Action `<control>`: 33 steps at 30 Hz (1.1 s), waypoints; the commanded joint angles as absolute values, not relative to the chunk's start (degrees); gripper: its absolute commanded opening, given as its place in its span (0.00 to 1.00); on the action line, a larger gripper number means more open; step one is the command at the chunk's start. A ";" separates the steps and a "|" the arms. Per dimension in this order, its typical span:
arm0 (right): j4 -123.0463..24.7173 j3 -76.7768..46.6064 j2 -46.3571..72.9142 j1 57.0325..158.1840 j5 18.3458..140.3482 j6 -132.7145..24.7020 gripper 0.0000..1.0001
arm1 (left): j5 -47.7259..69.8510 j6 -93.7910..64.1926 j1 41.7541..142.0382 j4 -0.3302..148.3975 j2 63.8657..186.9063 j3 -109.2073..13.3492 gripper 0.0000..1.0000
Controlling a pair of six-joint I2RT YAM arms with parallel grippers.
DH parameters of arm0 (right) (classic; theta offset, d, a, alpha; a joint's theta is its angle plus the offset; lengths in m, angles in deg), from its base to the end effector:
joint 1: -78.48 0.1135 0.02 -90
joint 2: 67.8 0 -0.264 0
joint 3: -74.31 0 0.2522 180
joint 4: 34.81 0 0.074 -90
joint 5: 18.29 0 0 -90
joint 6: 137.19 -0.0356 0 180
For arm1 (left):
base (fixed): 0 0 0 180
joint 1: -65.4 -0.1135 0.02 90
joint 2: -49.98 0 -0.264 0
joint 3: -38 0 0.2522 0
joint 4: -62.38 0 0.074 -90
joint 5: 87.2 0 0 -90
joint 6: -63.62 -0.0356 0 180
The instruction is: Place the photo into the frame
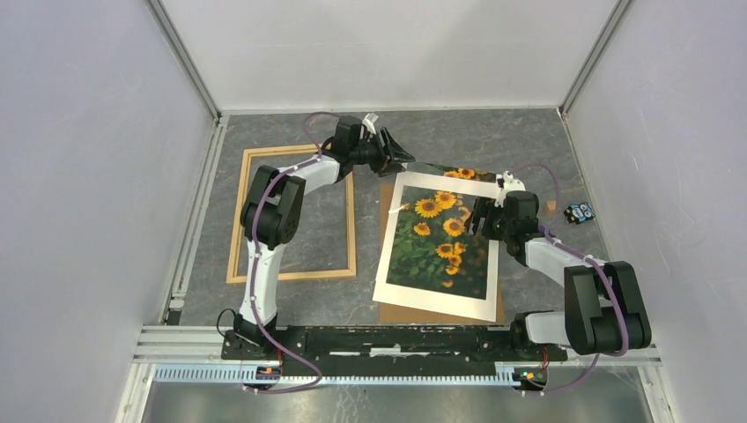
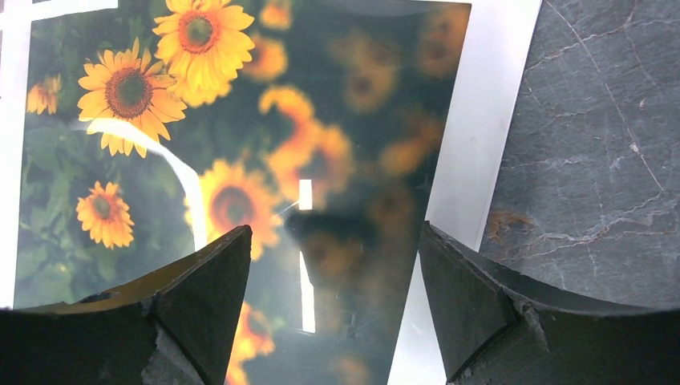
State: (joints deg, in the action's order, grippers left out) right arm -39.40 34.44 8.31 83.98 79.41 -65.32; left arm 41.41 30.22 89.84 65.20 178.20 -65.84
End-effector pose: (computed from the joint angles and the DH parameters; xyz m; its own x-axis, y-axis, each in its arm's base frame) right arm 0.2411 0.0280 0.1492 -0.6795 0.2444 -0.6918 0.0163 0.9477 0.3187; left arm 0.4493 -0.2286 0.1703 -0.9208 -0.2981 -0.2515 0.1087 0.4231 -0.8995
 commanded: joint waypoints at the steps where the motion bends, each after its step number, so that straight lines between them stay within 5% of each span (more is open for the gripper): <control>1: -43.30 36.38 8.83 83.75 79.90 -65.03 0.82 | 45.97 24.45 89.85 71.18 179.27 -70.30 0.61; 12: -42.96 36.64 8.98 83.73 80.08 -64.68 0.82 | 43.75 18.69 89.99 75.83 180.45 -71.85 0.49; 24: -48.41 32.44 3.81 83.95 78.29 -59.17 0.84 | 36.14 18.18 90.29 75.10 172.98 -68.61 0.04; 33: -53.07 29.10 0.88 85.28 83.58 -56.20 0.88 | 31.13 17.30 89.71 93.45 162.75 -66.62 0.02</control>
